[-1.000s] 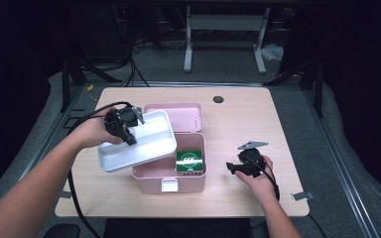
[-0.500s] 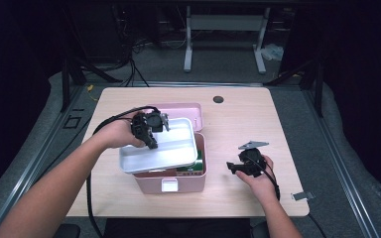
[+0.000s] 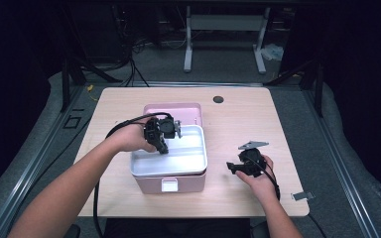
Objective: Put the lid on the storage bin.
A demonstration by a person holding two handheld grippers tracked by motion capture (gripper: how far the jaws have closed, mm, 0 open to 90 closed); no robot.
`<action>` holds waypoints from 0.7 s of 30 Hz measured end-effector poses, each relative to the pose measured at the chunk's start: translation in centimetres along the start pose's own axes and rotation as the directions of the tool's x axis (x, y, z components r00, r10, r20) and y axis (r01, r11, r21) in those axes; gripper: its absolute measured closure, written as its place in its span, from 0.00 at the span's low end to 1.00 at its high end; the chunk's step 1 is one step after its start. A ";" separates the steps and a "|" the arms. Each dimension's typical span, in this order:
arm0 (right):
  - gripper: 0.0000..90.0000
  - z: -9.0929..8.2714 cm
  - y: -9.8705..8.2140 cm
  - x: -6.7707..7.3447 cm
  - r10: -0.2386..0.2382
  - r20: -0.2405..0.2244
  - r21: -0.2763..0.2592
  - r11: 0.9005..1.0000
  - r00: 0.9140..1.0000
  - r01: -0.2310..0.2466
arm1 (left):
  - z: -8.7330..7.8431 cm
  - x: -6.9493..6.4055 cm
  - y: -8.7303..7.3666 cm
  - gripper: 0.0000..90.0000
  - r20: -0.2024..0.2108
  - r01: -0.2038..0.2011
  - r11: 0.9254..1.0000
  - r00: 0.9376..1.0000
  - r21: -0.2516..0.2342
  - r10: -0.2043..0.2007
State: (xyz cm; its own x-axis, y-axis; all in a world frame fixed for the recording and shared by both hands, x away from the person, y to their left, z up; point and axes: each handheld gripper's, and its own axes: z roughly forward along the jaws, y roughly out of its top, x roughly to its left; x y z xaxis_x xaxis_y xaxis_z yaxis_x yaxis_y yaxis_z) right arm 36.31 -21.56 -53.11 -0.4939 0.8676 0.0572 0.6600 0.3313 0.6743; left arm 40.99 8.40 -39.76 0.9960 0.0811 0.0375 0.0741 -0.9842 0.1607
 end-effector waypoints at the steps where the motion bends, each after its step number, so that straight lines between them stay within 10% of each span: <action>1: 0.44 0.0 0.0 0.0 0.000 -0.001 0.000 1.000 1.000 0.000 | 0.1 0.0 0.0 0.99 0.005 -0.001 1.000 1.000 -0.010 0.001; 21: 0.44 0.1 1.2 -0.3 -0.011 -0.001 -0.011 1.000 1.000 0.011 | 2.4 -0.3 0.0 0.98 0.020 0.000 1.000 1.000 0.006 0.000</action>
State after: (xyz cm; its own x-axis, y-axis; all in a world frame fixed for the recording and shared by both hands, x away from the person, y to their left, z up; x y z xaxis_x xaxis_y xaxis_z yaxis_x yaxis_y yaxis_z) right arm 37.31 -21.37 -52.39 -0.5021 0.8633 0.0507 0.6482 0.3369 0.6829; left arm 40.83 7.99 -42.10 0.9968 0.0782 0.0179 0.0745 -0.9851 0.1547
